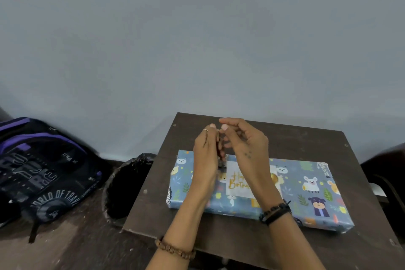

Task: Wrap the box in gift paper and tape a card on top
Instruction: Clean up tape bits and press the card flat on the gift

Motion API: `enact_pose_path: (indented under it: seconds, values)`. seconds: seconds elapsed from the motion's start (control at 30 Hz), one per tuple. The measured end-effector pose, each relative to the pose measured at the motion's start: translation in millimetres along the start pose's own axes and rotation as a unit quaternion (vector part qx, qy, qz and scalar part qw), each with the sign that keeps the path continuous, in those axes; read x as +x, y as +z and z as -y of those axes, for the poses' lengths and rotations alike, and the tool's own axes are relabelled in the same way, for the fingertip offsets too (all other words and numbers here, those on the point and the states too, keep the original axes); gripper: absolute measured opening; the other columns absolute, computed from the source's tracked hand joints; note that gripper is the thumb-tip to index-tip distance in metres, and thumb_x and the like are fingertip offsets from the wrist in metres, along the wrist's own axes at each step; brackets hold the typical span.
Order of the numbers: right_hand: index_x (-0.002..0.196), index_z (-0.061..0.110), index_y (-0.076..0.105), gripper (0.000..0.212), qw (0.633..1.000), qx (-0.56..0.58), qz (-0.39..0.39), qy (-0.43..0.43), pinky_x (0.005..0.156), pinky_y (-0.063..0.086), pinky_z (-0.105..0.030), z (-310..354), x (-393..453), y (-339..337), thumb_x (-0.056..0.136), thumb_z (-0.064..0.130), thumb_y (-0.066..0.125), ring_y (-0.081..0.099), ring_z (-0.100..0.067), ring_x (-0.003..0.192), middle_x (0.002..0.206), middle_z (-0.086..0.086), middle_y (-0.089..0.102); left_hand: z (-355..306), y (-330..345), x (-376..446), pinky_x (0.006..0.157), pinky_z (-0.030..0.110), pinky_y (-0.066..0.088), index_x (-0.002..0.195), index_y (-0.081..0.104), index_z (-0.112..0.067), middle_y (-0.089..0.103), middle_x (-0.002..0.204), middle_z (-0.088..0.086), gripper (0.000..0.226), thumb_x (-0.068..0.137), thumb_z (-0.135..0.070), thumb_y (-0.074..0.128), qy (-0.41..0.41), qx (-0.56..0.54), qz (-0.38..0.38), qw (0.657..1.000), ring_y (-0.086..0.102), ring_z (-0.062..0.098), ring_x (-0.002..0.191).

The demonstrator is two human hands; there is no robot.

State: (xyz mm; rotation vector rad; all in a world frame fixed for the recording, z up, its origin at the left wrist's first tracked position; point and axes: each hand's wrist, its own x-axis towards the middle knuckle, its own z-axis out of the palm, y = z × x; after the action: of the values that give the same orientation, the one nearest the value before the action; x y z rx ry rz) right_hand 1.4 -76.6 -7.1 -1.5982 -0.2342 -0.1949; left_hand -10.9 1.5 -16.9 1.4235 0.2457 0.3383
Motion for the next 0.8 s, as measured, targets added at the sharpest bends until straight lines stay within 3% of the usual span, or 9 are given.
enact_pose_path:
  seconds: [0.2, 0.33, 0.43, 0.53, 0.67, 0.8]
  values:
    - [0.096, 0.015, 0.074, 0.015, 0.992, -0.016, 0.123, -0.005, 0.080, 0.054, -0.027, 16.6, -19.0, 52.3, 0.085, 0.010, 0.066, 0.067, -0.008, 0.077, 0.085, 0.001, 0.064, -32.9, -80.6, -7.5, 0.041, 0.021, 0.030, 0.059, 0.048, -0.005, 0.036, 0.043, -0.002, 0.049, 0.096, -0.037, 0.044, 0.002, 0.044, -0.022, 0.999, 0.034, 0.011, 0.040]
    - [0.083, 0.012, 0.073, 0.005, 0.985, -0.036, 0.167, -0.007, 0.070, 0.052, -0.017, 32.7, -33.2, 100.8, 0.078, 0.014, 0.074, 0.061, 0.001, 0.062, 0.071, 0.008, 0.064, -39.5, -135.8, -12.0, 0.040, 0.021, 0.030, 0.051, 0.055, -0.016, 0.039, 0.040, -0.004, 0.054, 0.095, -0.043, 0.043, -0.023, 0.066, -0.065, 0.995, 0.036, 0.011, 0.036]
    - [0.075, 0.008, 0.071, 0.009, 0.977, -0.075, 0.199, -0.010, 0.065, 0.047, -0.013, 34.4, -30.0, 141.6, 0.080, 0.016, 0.071, 0.057, 0.004, 0.056, 0.064, 0.008, 0.063, -29.6, -174.3, -7.7, 0.041, 0.021, 0.037, 0.055, 0.052, -0.012, 0.043, 0.040, -0.003, 0.055, 0.095, -0.048, 0.040, -0.059, 0.097, -0.103, 0.988, 0.041, 0.011, 0.036]
    - [0.079, 0.008, 0.071, 0.009, 0.939, -0.188, 0.290, -0.006, 0.071, 0.053, -0.024, 17.0, -16.9, 185.0, 0.082, 0.014, 0.064, 0.057, -0.001, 0.060, 0.070, 0.006, 0.065, -0.5, -209.3, 3.1, 0.042, 0.019, 0.043, 0.071, 0.057, -0.008, 0.051, 0.052, 0.001, 0.042, 0.097, -0.038, 0.043, -0.101, 0.026, -0.171, 0.980, 0.047, 0.009, 0.041]
    - [0.085, 0.000, 0.070, 0.016, 0.853, -0.363, 0.375, 0.004, 0.080, 0.054, -0.040, -26.9, 1.4, 238.6, 0.083, 0.000, 0.054, 0.066, -0.027, 0.079, 0.087, -0.014, 0.069, 57.5, -248.7, 21.8, 0.045, 0.021, 0.047, 0.086, 0.055, -0.005, 0.058, 0.073, 0.011, 0.021, 0.097, -0.022, 0.048, -0.169, 0.022, -0.252, 0.953, 0.054, 0.016, 0.057]
    - [0.098, -0.002, 0.068, 0.025, 0.806, -0.441, 0.395, 0.013, 0.087, 0.051, -0.045, -69.1, 11.2, 264.1, 0.087, -0.004, 0.046, 0.063, -0.037, 0.094, 0.102, -0.021, 0.066, 108.8, -271.4, 29.6, 0.074, 0.040, 0.054, 0.087, 0.057, -0.012, 0.066, 0.092, 0.014, 0.005, 0.091, -0.012, 0.055, -0.240, 0.124, -0.269, 0.924, 0.062, 0.023, 0.077]
